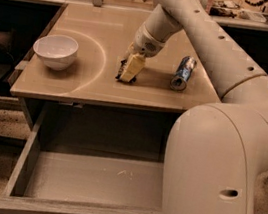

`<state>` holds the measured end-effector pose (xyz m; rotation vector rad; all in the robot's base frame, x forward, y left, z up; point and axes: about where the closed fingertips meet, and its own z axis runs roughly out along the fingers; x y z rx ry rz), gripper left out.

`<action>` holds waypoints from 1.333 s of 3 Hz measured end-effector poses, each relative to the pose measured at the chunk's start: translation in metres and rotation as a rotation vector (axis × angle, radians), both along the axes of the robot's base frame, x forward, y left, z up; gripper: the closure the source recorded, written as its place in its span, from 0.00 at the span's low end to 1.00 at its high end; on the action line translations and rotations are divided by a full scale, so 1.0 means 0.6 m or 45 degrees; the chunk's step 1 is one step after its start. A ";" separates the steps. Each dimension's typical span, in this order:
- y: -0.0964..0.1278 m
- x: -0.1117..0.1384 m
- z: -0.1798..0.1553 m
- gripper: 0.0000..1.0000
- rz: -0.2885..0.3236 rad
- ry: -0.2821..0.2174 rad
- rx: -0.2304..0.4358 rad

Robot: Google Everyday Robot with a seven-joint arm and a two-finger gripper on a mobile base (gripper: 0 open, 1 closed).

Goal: Place rxbar chocolate into top drawer

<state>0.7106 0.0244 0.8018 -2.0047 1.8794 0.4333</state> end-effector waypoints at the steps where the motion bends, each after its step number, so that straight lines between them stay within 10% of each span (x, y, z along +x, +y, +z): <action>1: 0.000 0.000 0.015 1.00 0.000 0.000 0.000; 4: -0.018 -0.084 0.048 1.00 -0.060 -0.004 0.014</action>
Offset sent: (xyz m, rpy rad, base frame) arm -0.0495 -0.0141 0.0474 -0.0297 -0.0354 -0.0273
